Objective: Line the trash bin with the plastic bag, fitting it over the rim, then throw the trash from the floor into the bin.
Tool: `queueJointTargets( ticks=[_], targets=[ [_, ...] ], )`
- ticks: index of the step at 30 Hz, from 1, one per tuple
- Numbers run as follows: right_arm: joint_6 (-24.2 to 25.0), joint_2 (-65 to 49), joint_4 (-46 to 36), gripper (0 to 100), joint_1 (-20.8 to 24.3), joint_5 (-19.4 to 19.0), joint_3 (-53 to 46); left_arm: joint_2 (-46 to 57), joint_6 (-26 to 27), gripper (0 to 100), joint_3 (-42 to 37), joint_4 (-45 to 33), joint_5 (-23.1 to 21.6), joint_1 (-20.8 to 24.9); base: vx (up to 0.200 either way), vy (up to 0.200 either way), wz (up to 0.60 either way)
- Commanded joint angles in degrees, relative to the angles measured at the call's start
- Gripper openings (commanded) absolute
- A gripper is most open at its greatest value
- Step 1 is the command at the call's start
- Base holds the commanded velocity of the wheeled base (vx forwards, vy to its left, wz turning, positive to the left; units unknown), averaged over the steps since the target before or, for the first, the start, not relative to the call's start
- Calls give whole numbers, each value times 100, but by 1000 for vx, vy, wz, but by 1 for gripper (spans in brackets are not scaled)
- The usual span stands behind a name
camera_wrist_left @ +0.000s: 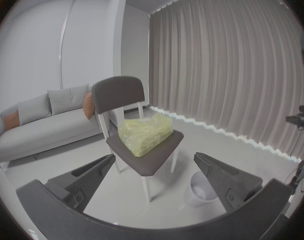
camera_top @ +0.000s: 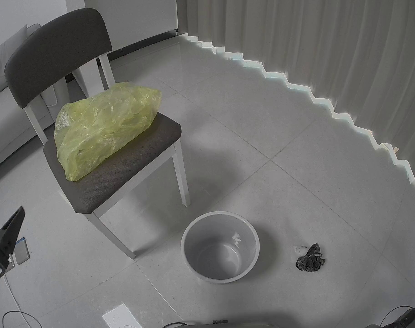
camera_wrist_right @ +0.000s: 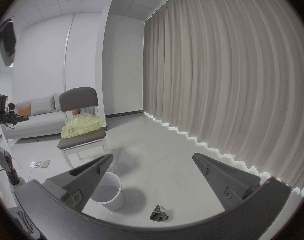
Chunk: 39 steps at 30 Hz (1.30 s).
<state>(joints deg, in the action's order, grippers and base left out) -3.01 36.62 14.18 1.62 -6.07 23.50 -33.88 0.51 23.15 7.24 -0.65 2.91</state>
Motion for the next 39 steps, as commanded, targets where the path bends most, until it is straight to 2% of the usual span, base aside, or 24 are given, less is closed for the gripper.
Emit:
queueJointTargets(
  ticks=[1, 7, 9, 10, 18, 24, 29, 39],
  targets=[
    [20, 2244, 1061, 100, 84, -105, 471, -3503, 801, 100, 1139, 568, 689, 78, 0, 0, 0],
    [55, 2095, 1043, 100, 75, -166, 480, -4725, 845, 100, 2000, 577, 873, 78, 0, 0, 0],
    [55, 2095, 1043, 100, 75, -166, 480, -4725, 845, 100, 2000, 577, 873, 78, 0, 0, 0],
    [55, 1972, 1017, 100, 75, -175, 462, -5226, 942, 100, 2282, 585, 979, 51, 0, 0, 0],
    [73, 1840, 990, 100, 75, -175, 506, -6245, 1056, 100, 3064, 682, 1286, -142, 0, 0, 0],
    [73, 1875, 999, 100, 75, -175, 550, -6632, 1478, 100, 3547, 735, 1752, -247, 0, 0, 0],
    [73, 1893, 999, 100, 75, -175, 550, -6781, 1751, 100, 3591, 972, 1787, -344, 0, 0, 0],
    [73, 1893, 999, 100, 66, -175, 524, -7159, 1759, 100, 3767, 1289, 1735, -353, 0, 0, 0]
  ],
)
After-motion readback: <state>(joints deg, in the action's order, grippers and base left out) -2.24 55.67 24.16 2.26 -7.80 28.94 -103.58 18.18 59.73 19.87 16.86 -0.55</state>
